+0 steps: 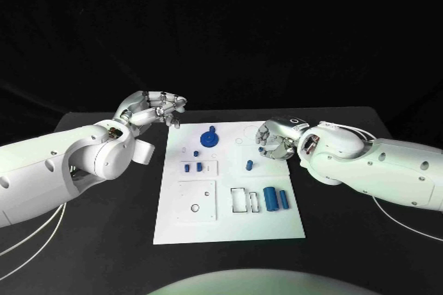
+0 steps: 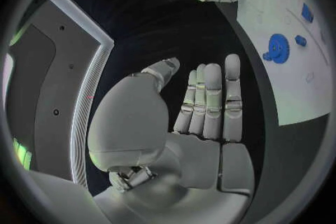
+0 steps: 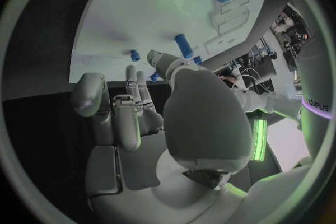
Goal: Assemble the parts on the task board
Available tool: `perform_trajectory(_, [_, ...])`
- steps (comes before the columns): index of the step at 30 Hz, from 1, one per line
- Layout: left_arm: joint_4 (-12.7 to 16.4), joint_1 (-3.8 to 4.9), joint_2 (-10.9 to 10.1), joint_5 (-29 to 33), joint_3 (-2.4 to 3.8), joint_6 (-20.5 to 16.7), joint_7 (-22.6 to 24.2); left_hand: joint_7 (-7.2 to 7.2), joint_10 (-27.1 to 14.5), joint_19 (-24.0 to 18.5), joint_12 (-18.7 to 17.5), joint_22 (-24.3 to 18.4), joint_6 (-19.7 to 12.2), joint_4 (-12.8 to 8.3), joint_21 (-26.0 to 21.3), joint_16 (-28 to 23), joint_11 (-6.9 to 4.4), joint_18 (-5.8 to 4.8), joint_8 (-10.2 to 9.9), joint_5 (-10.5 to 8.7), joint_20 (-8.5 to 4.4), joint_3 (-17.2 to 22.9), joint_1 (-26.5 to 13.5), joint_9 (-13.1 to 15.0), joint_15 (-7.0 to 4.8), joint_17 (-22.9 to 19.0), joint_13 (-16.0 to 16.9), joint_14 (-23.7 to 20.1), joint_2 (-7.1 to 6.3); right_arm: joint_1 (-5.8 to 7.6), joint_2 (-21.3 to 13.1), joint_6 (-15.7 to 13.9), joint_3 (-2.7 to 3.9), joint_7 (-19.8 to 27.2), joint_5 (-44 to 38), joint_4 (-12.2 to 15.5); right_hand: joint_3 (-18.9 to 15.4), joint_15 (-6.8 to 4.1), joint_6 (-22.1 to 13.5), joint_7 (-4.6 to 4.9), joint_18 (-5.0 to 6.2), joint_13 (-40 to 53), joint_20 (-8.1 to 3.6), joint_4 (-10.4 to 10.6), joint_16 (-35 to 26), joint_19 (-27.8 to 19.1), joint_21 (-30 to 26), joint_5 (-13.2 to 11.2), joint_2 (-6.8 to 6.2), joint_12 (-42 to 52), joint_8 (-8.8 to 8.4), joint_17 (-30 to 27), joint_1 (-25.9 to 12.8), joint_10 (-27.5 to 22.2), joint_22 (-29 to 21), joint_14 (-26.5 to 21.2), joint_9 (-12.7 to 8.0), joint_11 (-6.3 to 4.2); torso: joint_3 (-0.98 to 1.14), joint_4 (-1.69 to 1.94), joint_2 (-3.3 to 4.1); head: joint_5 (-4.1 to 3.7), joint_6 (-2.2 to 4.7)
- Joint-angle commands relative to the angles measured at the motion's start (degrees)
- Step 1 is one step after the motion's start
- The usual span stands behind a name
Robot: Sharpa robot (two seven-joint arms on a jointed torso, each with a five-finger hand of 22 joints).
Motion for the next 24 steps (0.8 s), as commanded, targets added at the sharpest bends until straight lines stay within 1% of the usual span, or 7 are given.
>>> perform_trajectory(1, [0.4, 0.02, -0.1, 1.1, 0.03, -1.0, 1.9, 0.15, 0.5, 0.3, -0.2, 0.0, -0.4, -0.1, -0.2, -0.3, 0.11, 1.07, 0.0, -0.30, 0.01, -0.3, -0.4, 0.0, -0.06, -0.1, 0.0, 0.3, -0.10, -0.07, 0.4, 2.0, 0.01, -2.1, -3.6, -0.4, 0.2, 0.35, 0.5, 0.09, -0.41, -0.3, -0.12, -0.5, 0.4, 0.5, 0.5, 0.3, 0.72, -0.3, -0.31, 2.1, 0.1, 0.3, 0.2, 3.1, -0.1, 0.23, -0.02, -0.07, 0.02, 0.20, -0.09])
perform_trajectory(6, [0.7, 0.03, -0.3, 1.3, 0.03, -1.1, 1.8, 0.16, 0.6, 0.3, -0.4, -0.2, -0.4, 0.1, -0.4, -0.4, 0.12, 1.05, -0.1, -0.17, 0.01, -0.3, -0.3, 0.0, -0.04, -0.2, -0.2, 0.3, 0.19, -0.13, 1.3, 2.2, 0.01, -2.5, -4.4, -1.2, 2.0, 0.30, 1.3, -0.06, -0.52, -1.4, -0.15, -0.9, 0.5, 0.9, 1.2, -0.6, 1.41, -1.3, -0.31, 2.3, 0.4, 1.4, 0.8, 3.1, -0.4, 0.16, -0.03, -0.13, 0.02, 0.27, -0.21])
perform_trajectory(7, [0.7, 0.03, -0.3, 1.3, 0.03, -1.1, 1.8, 0.16, 0.6, 0.3, -0.5, -0.2, -0.4, 0.1, -0.4, -0.4, 0.12, 1.05, -0.1, -0.17, 0.01, -0.3, -0.3, 0.0, -0.04, -0.2, -0.2, 0.3, 0.21, -0.14, 1.4, 2.3, 0.01, -2.6, -4.5, -1.3, 2.2, 0.28, 1.3, -0.07, -0.52, -1.5, -0.15, -0.9, 0.6, 0.9, 1.3, -0.6, 1.47, -1.4, -0.30, 2.3, 0.4, 1.5, 0.8, 3.1, -0.5, 0.14, 0.02, -0.13, 0.01, 0.27, -0.21])
perform_trajectory(12, [0.9, 0.04, -0.4, 1.4, 0.03, -1.0, 1.6, 0.16, 0.6, 0.4, -0.5, -0.3, -0.5, 0.2, -0.5, -0.5, 0.12, 1.05, -0.1, -0.12, 0.01, -0.3, -0.2, 0.0, -0.04, -0.2, -0.3, 0.3, 0.35, -0.27, 2.1, 2.8, 0.00, -2.9, -4.8, -2.2, 4.4, 0.06, 2.4, -0.40, -0.68, -2.5, -0.31, -1.3, 0.7, 1.3, 2.2, -1.0, 1.98, -2.1, 0.00, 2.4, 0.4, 3.0, 1.5, 3.2, -0.6, -0.13, 0.06, -0.10, -0.05, 0.33, -0.34])
perform_trajectory(14, [1.0, 0.04, -0.4, 1.4, 0.03, -1.0, 1.6, 0.15, 0.7, 0.4, -0.6, -0.3, -0.5, 0.2, -0.5, -0.5, 0.11, 1.05, -0.1, -0.08, 0.01, -0.3, -0.2, -0.1, -0.05, -0.2, -0.3, 0.3, 0.43, -0.42, 2.3, 3.0, 0.00, -3.0, -5.0, -2.4, 4.8, 0.01, 2.6, -0.45, -0.70, -2.7, -0.34, -1.4, 0.7, 1.4, 2.3, -1.0, 2.00, -2.2, 0.05, 2.4, 0.3, 3.3, 1.6, 3.2, -0.6, -0.17, 0.07, -0.11, -0.04, 0.39, -0.36])
perform_trajectory(17, [1.2, 0.04, -0.5, 1.5, 0.03, -0.8, 1.5, 0.16, 0.7, 0.4, -0.6, -0.3, -0.5, 0.2, -0.6, -0.5, 0.12, 1.05, -0.1, -0.07, 0.01, -0.3, -0.2, -0.1, -0.05, -0.2, -0.4, 0.4, 0.45, -0.72, 2.5, 3.4, 0.00, -3.0, -5.1, -2.7, 6.1, -0.20, 3.3, -0.68, -0.82, -3.1, -0.51, -1.8, 0.9, 1.6, 3.0, -0.8, 2.19, -2.6, 0.32, 2.6, 0.2, 4.5, 2.1, 3.2, -0.5, -0.41, 0.16, -0.18, -0.02, 0.50, -0.43])
perform_trajectory(24, [1.3, 0.04, -0.6, 1.5, 0.03, -1.1, 1.3, 0.35, 0.3, 0.8, -1.2, -0.5, -1.1, 0.2, -0.8, -0.1, 0.28, 1.04, -0.3, -0.03, 0.01, -0.5, 0.3, -0.2, 0.00, 0.5, -0.7, 1.0, 0.46, -1.31, 3.2, 4.0, 0.00, -2.9, -4.8, -3.1, 6.6, -0.31, 3.7, -0.79, -0.93, -3.3, -0.62, -2.1, 1.0, 1.9, 3.5, -0.5, 2.09, -2.8, 0.53, 2.7, -0.2, 5.3, 2.5, 3.3, -0.4, -0.56, 0.19, -0.20, -0.06, 0.74, -0.56])
